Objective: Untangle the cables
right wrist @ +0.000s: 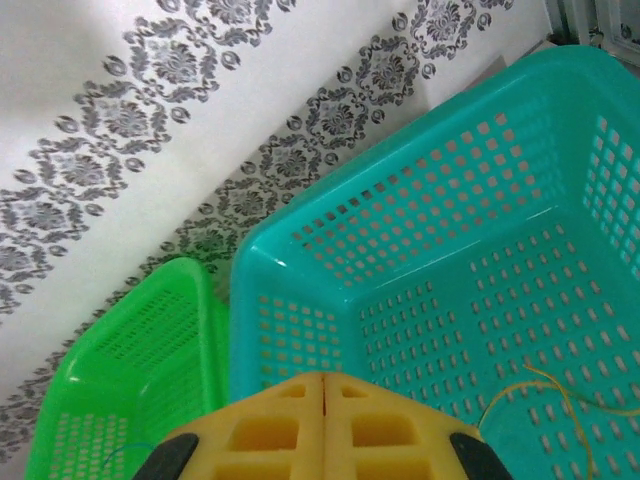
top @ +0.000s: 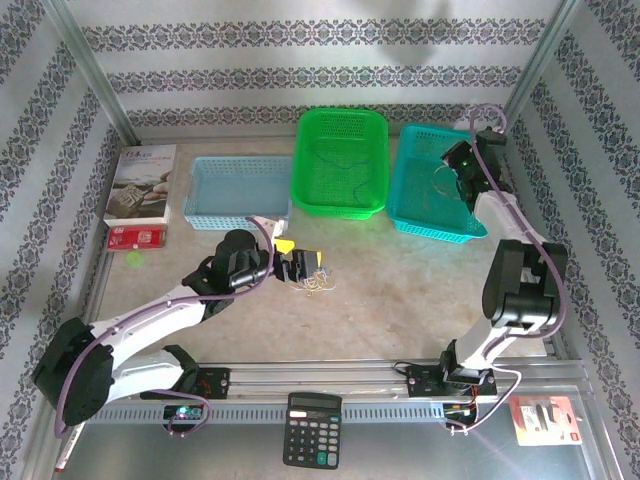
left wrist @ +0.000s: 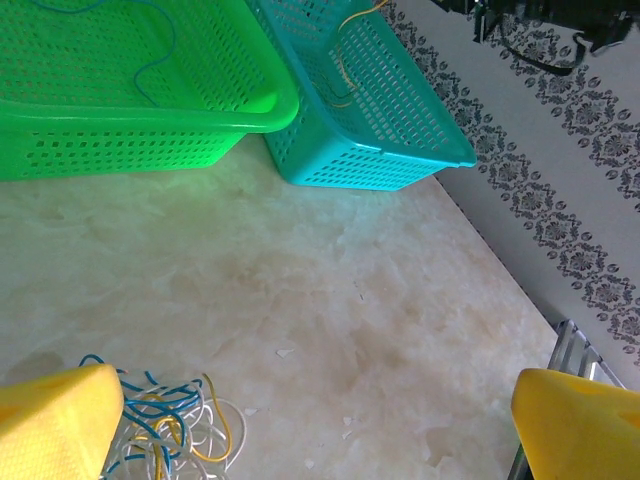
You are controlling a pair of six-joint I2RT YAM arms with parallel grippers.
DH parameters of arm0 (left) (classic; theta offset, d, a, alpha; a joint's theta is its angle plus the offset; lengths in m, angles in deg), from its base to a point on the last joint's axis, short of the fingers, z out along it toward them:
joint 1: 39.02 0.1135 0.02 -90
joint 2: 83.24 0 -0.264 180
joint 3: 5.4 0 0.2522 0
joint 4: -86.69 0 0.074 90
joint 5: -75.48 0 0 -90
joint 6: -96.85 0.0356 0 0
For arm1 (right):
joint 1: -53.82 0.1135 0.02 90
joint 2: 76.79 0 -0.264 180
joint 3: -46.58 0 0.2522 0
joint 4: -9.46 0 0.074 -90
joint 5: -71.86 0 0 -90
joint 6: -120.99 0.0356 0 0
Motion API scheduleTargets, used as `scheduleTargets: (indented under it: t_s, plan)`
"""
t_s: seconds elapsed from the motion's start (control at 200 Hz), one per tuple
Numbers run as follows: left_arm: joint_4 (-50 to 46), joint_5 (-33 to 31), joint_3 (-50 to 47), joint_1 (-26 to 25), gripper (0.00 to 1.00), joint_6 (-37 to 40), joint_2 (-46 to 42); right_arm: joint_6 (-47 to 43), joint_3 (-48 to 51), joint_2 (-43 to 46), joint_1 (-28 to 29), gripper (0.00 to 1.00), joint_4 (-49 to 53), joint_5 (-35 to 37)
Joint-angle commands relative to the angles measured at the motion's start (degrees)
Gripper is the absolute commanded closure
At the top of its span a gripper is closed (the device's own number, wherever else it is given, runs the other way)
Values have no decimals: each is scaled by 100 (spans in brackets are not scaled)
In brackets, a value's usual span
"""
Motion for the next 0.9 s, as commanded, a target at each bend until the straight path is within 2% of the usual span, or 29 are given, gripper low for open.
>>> scheduleTargets:
  t_s: [0.0, 0.05, 0.1, 0.27, 0.355, 0.39, 0.405, 0.42, 0.575, 0.674, 0.759, 0.894]
  plan:
    - [-228, -132, 163, -69, 0, -42, -186, -241, -509, -330, -126, 63, -103, -320]
    - [-240, -159, 155, -69, 0, -31, -223, -309, -555, -373, -126, 52, -74, -474]
    - [-230, -180, 123, -70, 0, -39, -244, -327, -526, -323, -125, 45, -109, -574]
    - [-141, -208, 105, -69, 0, -35, -186, -383, -267, 45, -102, 30, -129, -783]
    - [-168, -203, 146, -69, 0, -24, -143, -472, -100, 303, -39, 14, -55, -764]
    - [-179, -206, 159, -69, 0, -24, -139, -536, -30, 439, -7, 12, -12, -745]
    - [-186, -209, 165, -69, 0, -20, -137, -564, 3, 490, 15, 5, 11, -711]
    - [-195, -216, 167, -67, 0, -16, -138, -582, 43, 560, 45, 2, 37, -655]
    - [-296, -269, 182, -61, 0, 37, -201, -863, 456, 1203, 415, 2, 179, 79]
    - [-371, -327, 167, -67, 0, 81, -285, -417, 985, 1639, 489, 2, -178, 411]
    - [-421, -366, 164, -61, 0, 82, -349, -65, 1304, 1884, 480, 2, -314, 234]
    - [-559, -512, 146, -61, 0, 66, -445, 192, 1861, 2243, 526, 2, -721, -586]
